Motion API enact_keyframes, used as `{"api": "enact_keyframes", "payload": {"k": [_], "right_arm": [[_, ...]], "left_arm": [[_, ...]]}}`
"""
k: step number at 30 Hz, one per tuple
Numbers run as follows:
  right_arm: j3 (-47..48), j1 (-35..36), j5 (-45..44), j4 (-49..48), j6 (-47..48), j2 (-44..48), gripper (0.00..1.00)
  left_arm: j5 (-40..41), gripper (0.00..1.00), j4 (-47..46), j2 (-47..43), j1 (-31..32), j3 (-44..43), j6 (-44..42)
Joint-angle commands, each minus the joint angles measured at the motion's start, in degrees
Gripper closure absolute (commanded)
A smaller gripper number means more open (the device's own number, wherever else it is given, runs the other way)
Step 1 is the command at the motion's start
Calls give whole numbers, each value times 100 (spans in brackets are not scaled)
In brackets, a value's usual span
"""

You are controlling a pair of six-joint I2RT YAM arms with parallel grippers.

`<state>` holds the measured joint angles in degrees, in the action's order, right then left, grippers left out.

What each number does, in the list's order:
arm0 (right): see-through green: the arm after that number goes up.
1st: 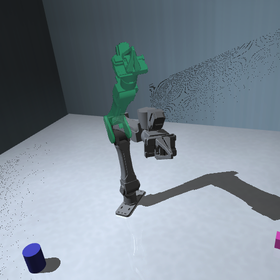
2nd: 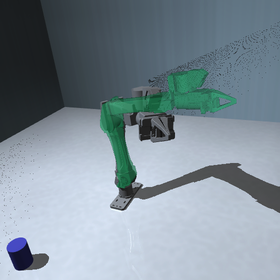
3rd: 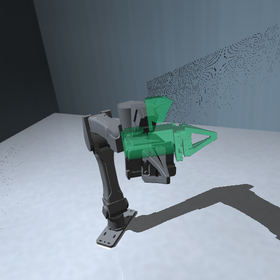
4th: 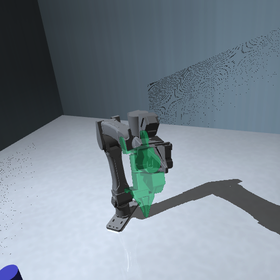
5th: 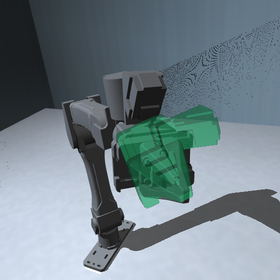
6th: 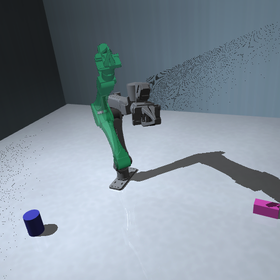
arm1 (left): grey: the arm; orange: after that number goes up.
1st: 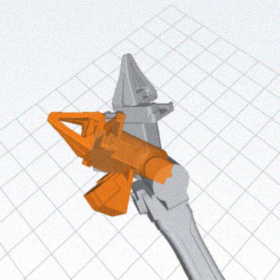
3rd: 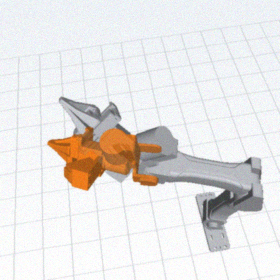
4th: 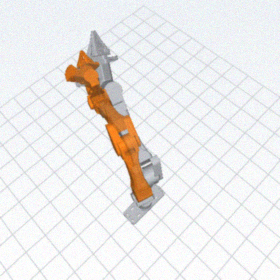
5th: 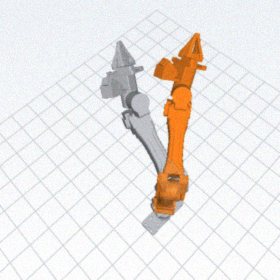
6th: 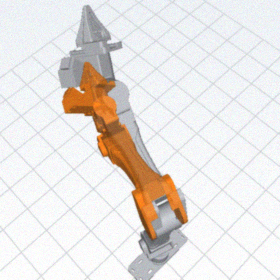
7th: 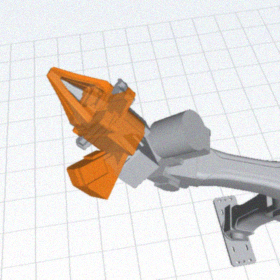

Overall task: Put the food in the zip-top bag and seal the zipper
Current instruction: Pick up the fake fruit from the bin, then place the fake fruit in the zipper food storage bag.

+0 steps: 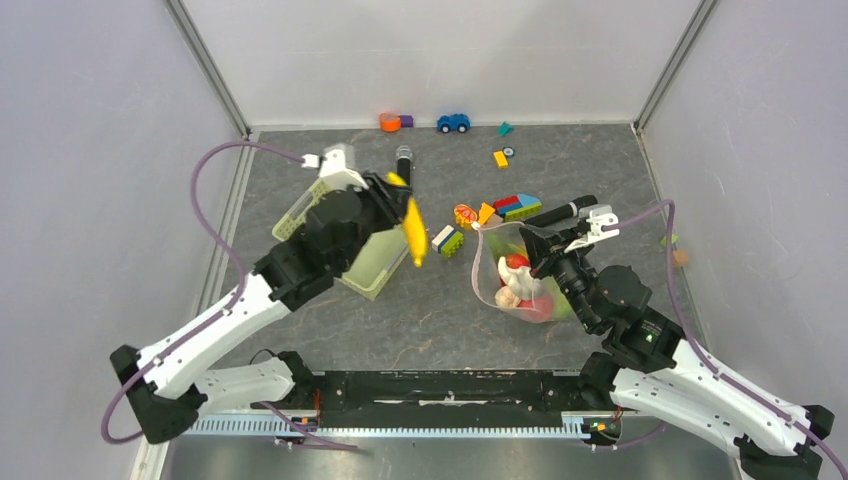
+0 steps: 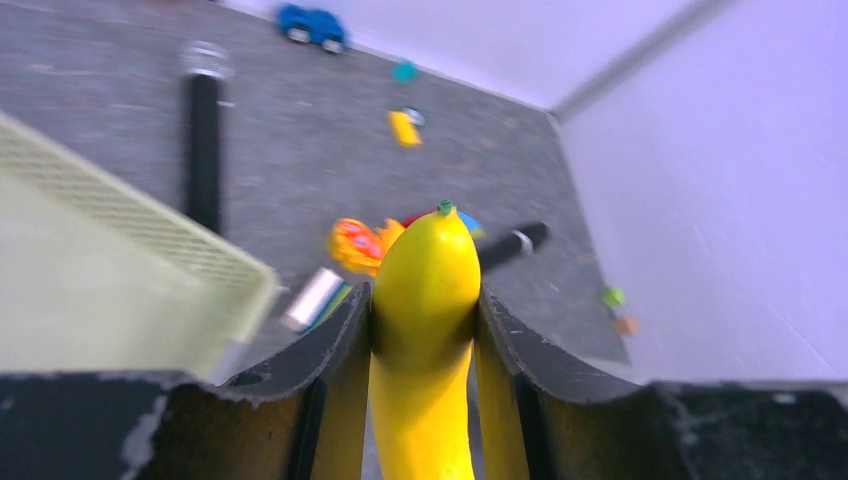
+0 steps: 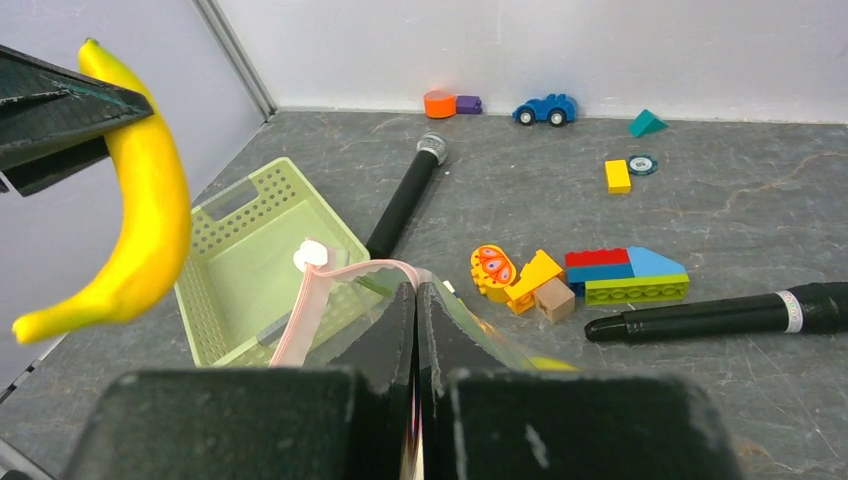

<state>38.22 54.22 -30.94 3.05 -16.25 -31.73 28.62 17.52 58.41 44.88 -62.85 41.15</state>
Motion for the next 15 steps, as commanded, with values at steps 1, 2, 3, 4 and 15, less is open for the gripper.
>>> {"api": "enact_keyframes", "payload": {"k": [1, 2, 3, 4, 15], "right_arm": [[118, 1, 167, -446, -81, 65, 100], [116, 1, 170, -454, -95, 83, 100], [98, 3, 182, -463, -115, 101, 100], [85, 1, 192, -478, -131, 124, 100], [4, 1, 168, -527, -197, 332, 100]], "left_arm": [[597, 98, -1344, 465, 1118, -371, -356], [650, 98, -1638, 585, 1315, -385, -565], [666, 98, -1928, 685, 1492, -421, -724], [574, 98, -2100, 803, 1610, -473, -828], [-2469, 98, -3726, 1174, 1820, 5, -188]]}}
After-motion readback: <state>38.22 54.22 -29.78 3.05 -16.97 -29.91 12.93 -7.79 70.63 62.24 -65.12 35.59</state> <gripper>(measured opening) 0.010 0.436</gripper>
